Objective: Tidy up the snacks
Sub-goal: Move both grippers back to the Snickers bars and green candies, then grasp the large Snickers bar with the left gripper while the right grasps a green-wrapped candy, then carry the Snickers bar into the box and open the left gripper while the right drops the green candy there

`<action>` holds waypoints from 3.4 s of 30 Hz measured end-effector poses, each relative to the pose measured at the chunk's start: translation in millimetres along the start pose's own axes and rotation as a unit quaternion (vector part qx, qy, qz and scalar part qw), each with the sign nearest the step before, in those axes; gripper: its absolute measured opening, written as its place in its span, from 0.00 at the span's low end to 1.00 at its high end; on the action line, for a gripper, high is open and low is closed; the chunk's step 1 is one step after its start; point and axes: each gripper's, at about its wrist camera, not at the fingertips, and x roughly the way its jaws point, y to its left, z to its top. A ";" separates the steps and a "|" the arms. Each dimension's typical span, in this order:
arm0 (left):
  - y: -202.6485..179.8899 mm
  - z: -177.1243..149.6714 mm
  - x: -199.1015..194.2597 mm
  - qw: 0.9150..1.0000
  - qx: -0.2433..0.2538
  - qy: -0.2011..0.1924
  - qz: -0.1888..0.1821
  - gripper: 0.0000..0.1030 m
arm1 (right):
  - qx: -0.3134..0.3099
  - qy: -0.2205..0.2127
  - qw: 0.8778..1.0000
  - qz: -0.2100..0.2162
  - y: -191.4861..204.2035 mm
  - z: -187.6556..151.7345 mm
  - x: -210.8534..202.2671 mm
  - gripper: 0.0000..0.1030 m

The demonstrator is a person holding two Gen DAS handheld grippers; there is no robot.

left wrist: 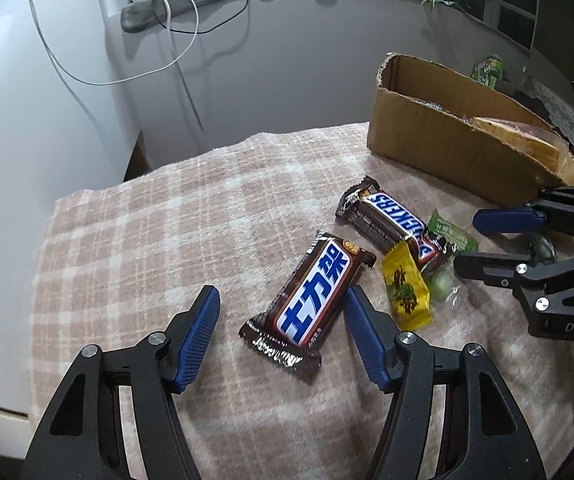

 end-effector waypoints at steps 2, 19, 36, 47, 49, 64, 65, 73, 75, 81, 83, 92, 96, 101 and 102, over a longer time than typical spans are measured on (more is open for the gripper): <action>-1.1 2.1 3.8 1.000 0.002 0.000 -0.003 0.62 | -0.008 -0.005 1.000 -0.007 2.3 1.5 2.8 0.48; 10.2 5.2 6.9 0.998 -0.050 -0.011 -0.030 0.26 | -0.012 -0.016 1.000 -0.003 5.2 -6.9 -3.6 0.21; 15.1 -2.4 -28.6 0.994 -0.094 -0.052 -0.033 0.26 | 0.018 -0.068 0.997 0.024 -9.1 -19.0 -62.0 0.21; -20.9 24.6 -59.5 0.992 -0.064 -0.097 -0.055 0.26 | 0.044 -0.116 0.992 0.010 -41.6 -24.5 -119.1 0.21; -27.6 31.1 -59.7 0.991 -0.059 -0.101 -0.060 0.26 | 0.050 -0.122 0.991 0.005 -50.8 -25.1 -127.1 0.21; -69.4 80.9 -42.3 0.989 -0.047 -0.105 -0.096 0.26 | 0.085 -0.133 0.987 -0.029 -110.5 -36.8 -152.5 0.21; -72.7 85.2 -39.4 0.989 -0.046 -0.104 -0.097 0.26 | 0.086 -0.132 0.987 -0.029 -112.5 -37.8 -153.0 0.21; -95.5 112.1 -20.0 0.989 -0.035 -0.096 -0.102 0.26 | 0.091 -0.123 0.988 -0.024 -124.2 -42.9 -146.9 0.21; -100.5 116.1 -15.1 0.990 -0.031 -0.093 -0.102 0.26 | 0.090 -0.121 0.988 -0.023 -124.9 -44.0 -144.6 0.21; -113.9 123.5 -2.7 0.991 -0.023 -0.082 -0.104 0.26 | 0.092 -0.116 0.989 -0.017 -126.4 -45.9 -138.9 0.21; -117.9 124.6 -0.2 0.991 -0.020 -0.080 -0.103 0.26 | 0.091 -0.114 0.989 -0.016 -126.4 -46.0 -137.5 0.21; -131.2 127.1 -5.3 0.992 0.000 -0.089 -0.093 0.26 | 0.084 -0.111 0.990 -0.019 -123.4 -45.3 -134.3 0.23; -132.4 127.9 -9.1 0.991 0.000 -0.092 -0.093 0.36 | 0.079 -0.115 0.990 -0.035 -119.8 -46.1 -136.1 0.59; -134.0 127.2 -15.4 0.991 0.003 -0.097 -0.093 0.41 | 0.085 -0.121 0.988 -0.039 -120.5 -47.3 -140.9 0.67; -134.3 127.3 -16.5 0.991 0.003 -0.098 -0.092 0.41 | 0.086 -0.122 0.988 -0.040 -120.4 -47.5 -141.9 0.67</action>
